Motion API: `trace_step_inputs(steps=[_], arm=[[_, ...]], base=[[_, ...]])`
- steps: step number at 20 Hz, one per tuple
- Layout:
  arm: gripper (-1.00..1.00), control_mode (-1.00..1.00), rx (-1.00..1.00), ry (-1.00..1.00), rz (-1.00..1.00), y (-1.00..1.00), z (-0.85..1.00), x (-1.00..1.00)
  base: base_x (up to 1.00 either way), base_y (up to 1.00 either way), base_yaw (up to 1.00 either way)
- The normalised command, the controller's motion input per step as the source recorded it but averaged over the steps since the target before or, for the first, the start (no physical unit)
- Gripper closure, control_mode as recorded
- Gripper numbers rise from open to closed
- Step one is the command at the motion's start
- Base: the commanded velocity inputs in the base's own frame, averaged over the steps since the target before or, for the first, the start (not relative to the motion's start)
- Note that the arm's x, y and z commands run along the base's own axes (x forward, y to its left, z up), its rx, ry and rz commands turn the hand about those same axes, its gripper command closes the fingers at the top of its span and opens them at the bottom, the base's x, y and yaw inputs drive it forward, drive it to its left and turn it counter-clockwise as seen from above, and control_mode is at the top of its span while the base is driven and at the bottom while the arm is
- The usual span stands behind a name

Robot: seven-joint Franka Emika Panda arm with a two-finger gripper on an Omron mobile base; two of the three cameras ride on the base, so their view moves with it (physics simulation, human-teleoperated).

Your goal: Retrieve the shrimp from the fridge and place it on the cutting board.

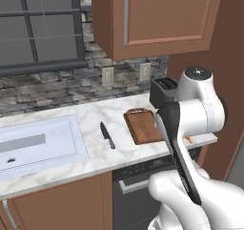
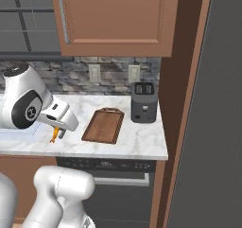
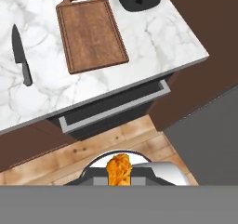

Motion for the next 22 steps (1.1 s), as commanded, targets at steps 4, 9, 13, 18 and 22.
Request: trace_step_inputs(steps=[4,9,13,18,22], arm=[[1.0,1.0,0.0,0.0,0.0,0.0,0.0,0.0],[1.0,1.0,0.0,0.0,0.0,0.0,0.0,0.0],[1.0,1.0,0.0,0.0,0.0,0.0,0.0,0.0],[1.0,-1.0,0.01,-0.01,0.0,-0.01,-0.15,0.28],[1.0,-1.0,0.04,0.0,0.0,-0.09,-0.32,0.52]], base=[[0.0,0.0,0.0],[0.02,0.0,0.0],[0.09,0.0,0.0],[0.04,0.0,0.0],[0.0,0.0,0.0]])
